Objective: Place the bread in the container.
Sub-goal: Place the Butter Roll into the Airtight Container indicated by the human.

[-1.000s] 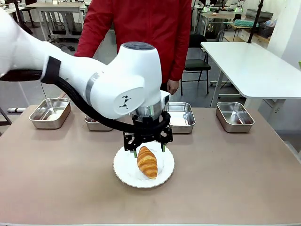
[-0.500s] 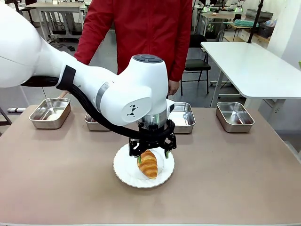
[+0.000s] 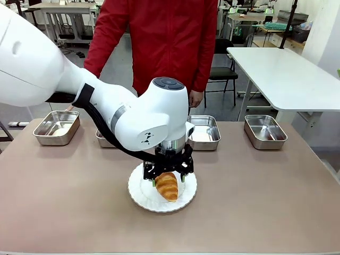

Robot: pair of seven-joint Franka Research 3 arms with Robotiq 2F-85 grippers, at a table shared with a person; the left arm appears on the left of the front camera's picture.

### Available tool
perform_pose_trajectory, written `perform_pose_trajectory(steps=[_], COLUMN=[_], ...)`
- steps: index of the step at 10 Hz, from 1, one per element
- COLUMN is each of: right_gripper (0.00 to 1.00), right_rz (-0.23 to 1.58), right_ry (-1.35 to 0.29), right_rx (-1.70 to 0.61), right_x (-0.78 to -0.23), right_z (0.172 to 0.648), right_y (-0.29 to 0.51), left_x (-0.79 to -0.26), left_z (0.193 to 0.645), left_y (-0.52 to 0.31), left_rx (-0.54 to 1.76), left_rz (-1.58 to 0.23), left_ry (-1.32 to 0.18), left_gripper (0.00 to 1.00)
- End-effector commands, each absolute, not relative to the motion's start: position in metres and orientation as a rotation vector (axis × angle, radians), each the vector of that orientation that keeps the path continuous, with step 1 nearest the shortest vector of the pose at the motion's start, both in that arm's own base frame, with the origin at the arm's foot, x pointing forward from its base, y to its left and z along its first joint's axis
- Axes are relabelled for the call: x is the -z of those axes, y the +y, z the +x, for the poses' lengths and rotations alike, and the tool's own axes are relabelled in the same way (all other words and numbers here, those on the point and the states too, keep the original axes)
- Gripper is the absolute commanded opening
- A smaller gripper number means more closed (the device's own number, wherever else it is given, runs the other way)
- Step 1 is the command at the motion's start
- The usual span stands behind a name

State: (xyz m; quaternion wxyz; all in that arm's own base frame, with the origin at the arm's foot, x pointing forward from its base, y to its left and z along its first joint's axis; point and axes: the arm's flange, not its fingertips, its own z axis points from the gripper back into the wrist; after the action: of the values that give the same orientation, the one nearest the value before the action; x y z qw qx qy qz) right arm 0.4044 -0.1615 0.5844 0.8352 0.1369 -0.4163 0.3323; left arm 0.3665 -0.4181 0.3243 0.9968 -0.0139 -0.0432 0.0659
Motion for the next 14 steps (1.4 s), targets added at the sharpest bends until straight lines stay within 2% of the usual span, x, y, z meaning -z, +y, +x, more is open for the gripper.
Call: perform_pose_trajectory(steps=[1, 5, 6, 7, 8, 9, 10, 11, 14], right_gripper=[1.00, 1.00, 1.00, 1.00, 1.00, 1.00, 1.00, 1.00, 1.00], right_rz=[0.299, 0.299, 0.299, 0.299, 0.299, 0.299, 0.299, 0.299, 0.299], right_ry=[-0.893, -0.893, -0.893, -0.893, -0.893, -0.893, -0.893, -0.893, -0.893], right_rx=[-0.707, -0.707, -0.707, -0.707, -0.707, -0.707, -0.707, -0.707, -0.707], right_x=[-0.585, -0.585, -0.585, -0.585, -0.585, -0.585, -0.585, -0.585, -0.585], right_z=[0.405, 0.405, 0.405, 0.405, 0.405, 0.405, 0.405, 0.405, 0.405], right_y=[-0.161, -0.161, -0.161, -0.161, -0.161, -0.161, -0.161, -0.161, -0.161], left_x=[-0.311, -0.300, -0.301, -0.302, -0.303, -0.303, -0.304, -0.305, -0.306], left_z=[0.370, 0.375, 0.374, 0.374, 0.375, 0.375, 0.375, 0.375, 0.378], left_y=[-0.421, -0.413, -0.413, -0.413, -0.413, -0.412, -0.411, -0.410, -0.415], left_rx=[-0.143, -0.134, -0.128, -0.120, -0.117, -0.120, -0.123, -0.103, -0.125], left_rz=[-0.039, -0.046, -0.047, -0.042, -0.040, -0.035, -0.033, -0.044, -0.042], left_ry=[-0.144, -0.130, -0.131, -0.139, -0.142, -0.144, -0.150, -0.141, -0.110], left_gripper=[1.00, 1.00, 0.80, 0.80, 0.60, 0.75, 0.40, 0.61, 0.61])
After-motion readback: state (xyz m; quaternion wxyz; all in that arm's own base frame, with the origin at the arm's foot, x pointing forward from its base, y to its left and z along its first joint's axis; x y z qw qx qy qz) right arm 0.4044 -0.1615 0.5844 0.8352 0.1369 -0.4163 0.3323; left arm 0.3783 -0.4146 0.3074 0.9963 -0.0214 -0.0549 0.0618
